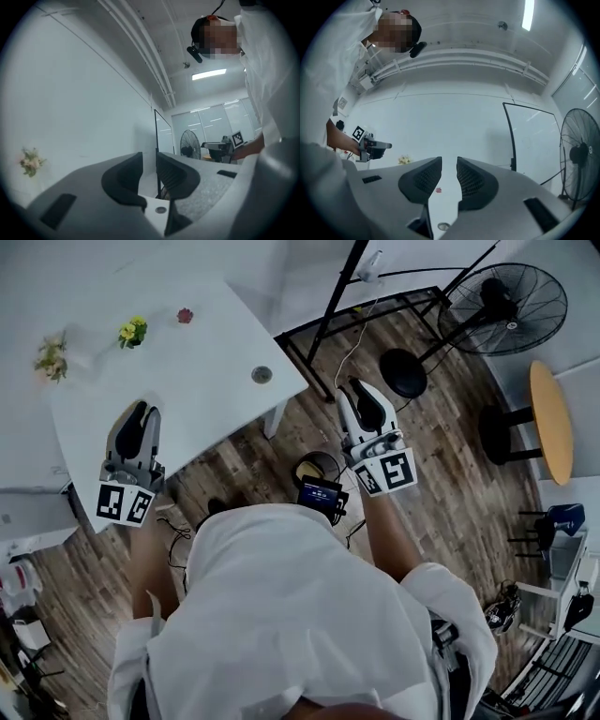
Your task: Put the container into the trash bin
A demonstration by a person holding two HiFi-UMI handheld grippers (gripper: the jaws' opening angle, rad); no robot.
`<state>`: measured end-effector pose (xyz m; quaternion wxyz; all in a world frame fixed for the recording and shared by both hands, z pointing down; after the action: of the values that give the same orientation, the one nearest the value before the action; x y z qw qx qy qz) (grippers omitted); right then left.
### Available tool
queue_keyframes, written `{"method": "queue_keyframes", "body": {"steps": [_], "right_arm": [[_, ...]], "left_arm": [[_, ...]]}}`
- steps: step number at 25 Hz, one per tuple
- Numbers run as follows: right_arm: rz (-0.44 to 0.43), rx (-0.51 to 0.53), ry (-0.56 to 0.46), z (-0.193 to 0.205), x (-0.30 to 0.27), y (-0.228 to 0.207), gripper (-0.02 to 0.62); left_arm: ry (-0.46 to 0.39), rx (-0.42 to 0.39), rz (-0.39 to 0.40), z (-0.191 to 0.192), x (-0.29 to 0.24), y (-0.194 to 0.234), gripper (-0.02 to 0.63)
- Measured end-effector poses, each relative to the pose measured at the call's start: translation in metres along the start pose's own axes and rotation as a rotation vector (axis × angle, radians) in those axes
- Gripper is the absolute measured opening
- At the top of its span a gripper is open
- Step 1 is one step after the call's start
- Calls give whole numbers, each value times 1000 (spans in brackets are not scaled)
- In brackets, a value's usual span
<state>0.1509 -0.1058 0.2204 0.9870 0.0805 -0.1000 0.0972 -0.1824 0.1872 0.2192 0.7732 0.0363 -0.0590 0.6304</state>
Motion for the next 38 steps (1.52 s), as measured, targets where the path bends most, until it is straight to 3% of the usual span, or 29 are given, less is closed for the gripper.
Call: {"method": "queue_keyframes", "body": {"steps": [4, 9, 18, 28, 35, 38], "right_arm": [[-66, -14, 1, 7, -47, 29, 118], [-150, -108, 14, 24, -117, 63, 118], [-381, -204, 61, 54, -239, 148, 118], [-548, -314, 164, 92, -325, 248, 118], [-612, -348, 305, 123, -345, 275, 120], [-624, -363, 369, 145, -356, 274, 120]], "left_arm": [[-9, -18, -99, -6, 43, 38, 94], [1, -19, -235, -3, 93, 91, 94], [-7, -20, -440, -2, 195, 168, 92], [12, 5, -519, 12, 266, 228, 91], [40, 53, -540, 38, 273, 241, 91], [85, 37, -542, 50, 265, 240, 91]]}}
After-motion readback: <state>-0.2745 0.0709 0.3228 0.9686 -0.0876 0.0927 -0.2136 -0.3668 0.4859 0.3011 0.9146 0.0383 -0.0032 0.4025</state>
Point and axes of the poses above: the fingertips, and each gripper's own axes: x backward along the fingers, y to its left, z out of its underside, the point moved 10 cm from there along x, backward along the fingers, and after that the axes turned 5 degrees about -z, right-handed, at the moved point
